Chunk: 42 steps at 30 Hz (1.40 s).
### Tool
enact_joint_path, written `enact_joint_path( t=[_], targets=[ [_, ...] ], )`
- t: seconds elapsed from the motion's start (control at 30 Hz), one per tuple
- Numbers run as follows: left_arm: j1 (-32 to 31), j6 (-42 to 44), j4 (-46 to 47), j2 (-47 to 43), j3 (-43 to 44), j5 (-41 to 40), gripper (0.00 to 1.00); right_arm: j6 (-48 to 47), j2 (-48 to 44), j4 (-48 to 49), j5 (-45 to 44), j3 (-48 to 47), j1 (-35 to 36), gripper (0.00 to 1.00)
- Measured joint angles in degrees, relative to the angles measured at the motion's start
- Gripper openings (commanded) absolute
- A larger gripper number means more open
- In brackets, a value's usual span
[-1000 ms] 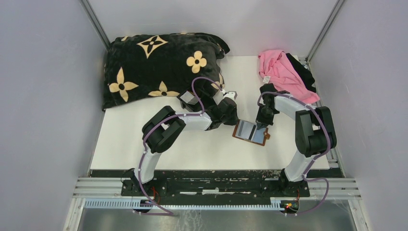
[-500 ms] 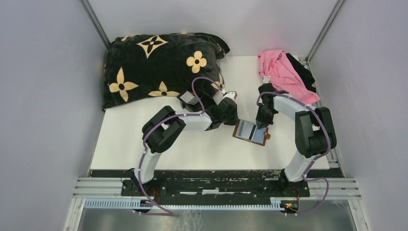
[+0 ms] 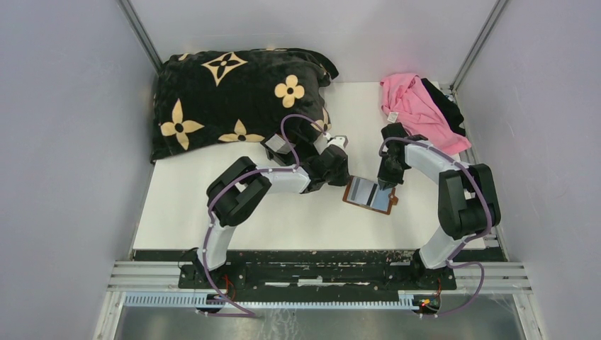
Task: Put the credit cards into the card holder
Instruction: Insert the credit card into the card holder.
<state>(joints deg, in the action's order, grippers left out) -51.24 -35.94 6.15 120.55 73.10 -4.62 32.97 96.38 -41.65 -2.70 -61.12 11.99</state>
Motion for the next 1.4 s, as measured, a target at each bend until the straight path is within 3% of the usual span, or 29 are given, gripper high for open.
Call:
enact_joint_path(
  t=[0.4, 1.4],
  targets=[
    [0.0, 0.0, 1.36, -1.9, -3.28, 0.22, 0.25, 0.7, -0.74, 0.02, 0.02, 3.63, 2.78, 0.15],
    [-0.28, -0.02, 7.19, -2.82, -7.32, 0.81, 0.24, 2.91, 1.22, 0.13, -2.38, 0.04, 9.09, 0.15]
  ],
)
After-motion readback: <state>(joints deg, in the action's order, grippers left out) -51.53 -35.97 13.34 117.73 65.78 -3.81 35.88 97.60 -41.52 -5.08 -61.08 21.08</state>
